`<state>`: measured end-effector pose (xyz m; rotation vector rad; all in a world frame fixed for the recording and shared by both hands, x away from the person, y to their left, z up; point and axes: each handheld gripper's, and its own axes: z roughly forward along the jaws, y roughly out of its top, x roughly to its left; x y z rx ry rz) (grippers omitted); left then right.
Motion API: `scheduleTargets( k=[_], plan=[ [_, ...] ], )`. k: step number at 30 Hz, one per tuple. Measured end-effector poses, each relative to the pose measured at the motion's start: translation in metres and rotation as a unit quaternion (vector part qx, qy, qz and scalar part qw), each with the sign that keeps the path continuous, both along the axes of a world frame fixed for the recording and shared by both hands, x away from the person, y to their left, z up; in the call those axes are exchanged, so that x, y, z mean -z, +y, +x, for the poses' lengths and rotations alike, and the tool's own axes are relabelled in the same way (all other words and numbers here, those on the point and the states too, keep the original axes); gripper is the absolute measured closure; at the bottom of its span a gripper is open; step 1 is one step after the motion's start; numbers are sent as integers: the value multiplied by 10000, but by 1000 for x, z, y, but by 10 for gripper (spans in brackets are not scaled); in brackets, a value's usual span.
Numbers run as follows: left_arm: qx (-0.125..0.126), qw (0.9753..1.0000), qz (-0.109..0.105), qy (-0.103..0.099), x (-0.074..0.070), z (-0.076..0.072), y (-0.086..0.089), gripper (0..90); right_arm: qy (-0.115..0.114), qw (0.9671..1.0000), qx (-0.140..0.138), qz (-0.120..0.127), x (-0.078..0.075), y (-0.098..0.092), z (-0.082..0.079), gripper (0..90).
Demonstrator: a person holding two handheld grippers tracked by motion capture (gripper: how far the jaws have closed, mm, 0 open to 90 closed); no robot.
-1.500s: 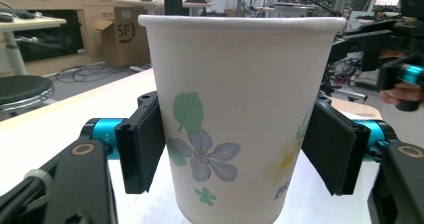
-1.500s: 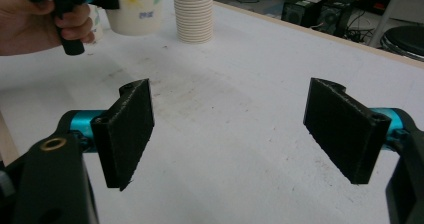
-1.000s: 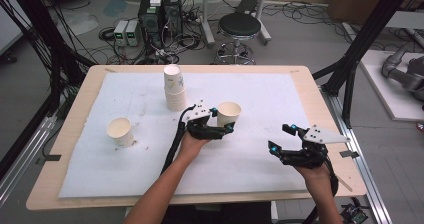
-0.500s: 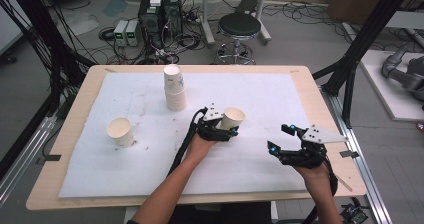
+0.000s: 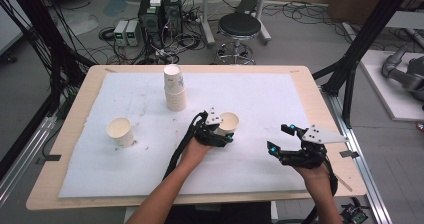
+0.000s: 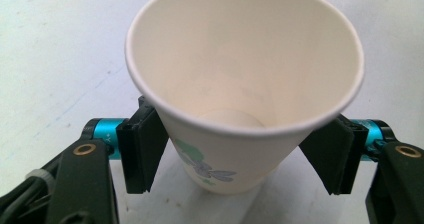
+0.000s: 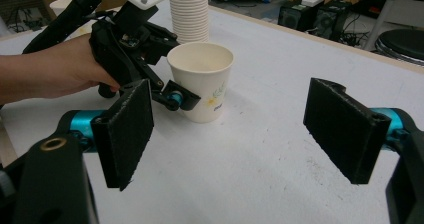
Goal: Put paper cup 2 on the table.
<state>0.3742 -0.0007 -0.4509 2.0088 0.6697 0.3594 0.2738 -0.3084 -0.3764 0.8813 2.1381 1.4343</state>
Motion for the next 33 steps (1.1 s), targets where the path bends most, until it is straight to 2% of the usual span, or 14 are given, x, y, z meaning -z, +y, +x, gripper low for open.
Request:
scheduleTargets(
  k=[5, 7, 10, 11, 14, 16, 17, 18, 20, 21, 24, 25, 28, 33],
  plan=[
    [3, 9999, -115, 29, 2, -1, 2, 277, -3, 10000, -5, 16, 0, -1, 0, 206],
    [16, 9996, -257, 75, 4, -2, 5, 186, -8, 10000, -9, 26, 0, -1, 0, 206],
    [62, 9987, -498, 36, 2, -6, 13, 175, 13, 10000, 1, 52, 0, -2, 1, 206],
    [77, 9986, -517, 7, 1, -7, 16, 174, 8, 10000, -2, 38, 0, -2, 1, 205],
    [99, 9973, -720, -91, -4, -13, 32, 174, 25, 10000, -9, 43, 1, -2, 1, 206],
    [84, 9953, -924, -294, -9, -19, 47, 174, 21, 10000, -8, 31, 1, -2, 1, 205],
    [82, 9932, -1072, -455, -11, -23, 56, 174, 28, 10000, -1, 21, 2, -2, 1, 205],
    [82, 9932, -1072, -455, -11, -23, 56, 174, 45, 10000, 3, 4, 2, -1, 1, 205],
    [-33, 9890, -1331, -649, -14, -30, 73, 167, 63, 10000, -1, -16, 3, 0, 2, 205],
    [-229, 9872, -1399, -735, -17, -36, 90, 166, 51, 10000, -1, -44, 4, 0, 3, 205],
    [-354, 9853, -1441, -852, -22, -44, 110, 167, 64, 9999, 19, -88, 5, 2, 4, 205],
    [-354, 9853, -1441, -852, -22, -44, 110, 168, 64, 9999, 19, -88, 5, 2, 4, 205],
    [-465, 9829, -1542, -893, -26, -54, 131, 169, 89, 9999, 51, -128, 8, 3, 6, 195],
    [-521, 9810, -1618, -934, -29, -62, 146, 169, 54, 9995, 171, -243, 11, 4, 7, 195]
  ],
)
